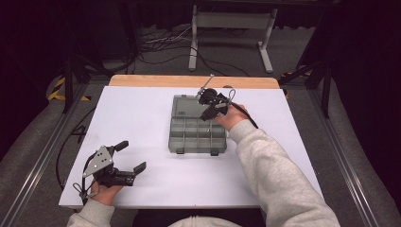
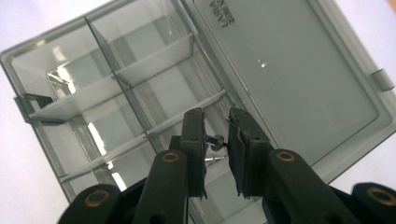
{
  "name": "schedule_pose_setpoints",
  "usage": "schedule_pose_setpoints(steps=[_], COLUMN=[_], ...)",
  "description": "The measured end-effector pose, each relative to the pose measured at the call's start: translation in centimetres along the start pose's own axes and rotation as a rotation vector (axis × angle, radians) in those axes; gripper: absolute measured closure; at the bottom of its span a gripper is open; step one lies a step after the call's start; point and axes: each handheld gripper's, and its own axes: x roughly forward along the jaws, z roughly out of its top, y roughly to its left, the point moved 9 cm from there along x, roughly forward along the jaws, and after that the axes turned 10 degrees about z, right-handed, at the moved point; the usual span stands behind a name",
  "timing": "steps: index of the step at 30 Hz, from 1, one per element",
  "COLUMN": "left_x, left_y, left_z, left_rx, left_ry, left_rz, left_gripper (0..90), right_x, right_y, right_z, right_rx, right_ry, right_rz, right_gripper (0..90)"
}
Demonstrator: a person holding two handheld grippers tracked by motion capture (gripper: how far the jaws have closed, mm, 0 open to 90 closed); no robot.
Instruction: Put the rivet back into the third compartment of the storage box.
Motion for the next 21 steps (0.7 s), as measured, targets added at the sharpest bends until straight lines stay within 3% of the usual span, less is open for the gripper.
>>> schedule_pose_setpoints(steps=[21], left_x=[0.0], left_y=[0.0], left_z=[0.0], left_rx=[0.003], left_ry=[0.0], left_rz=[0.001], left_gripper=[0.4], right_x=[3.0], right_y=[-0.6], right_z=[-1.5], right_rx=[0.023], right_ry=[0.069], right_rz=[0.014], right_gripper=[76.4])
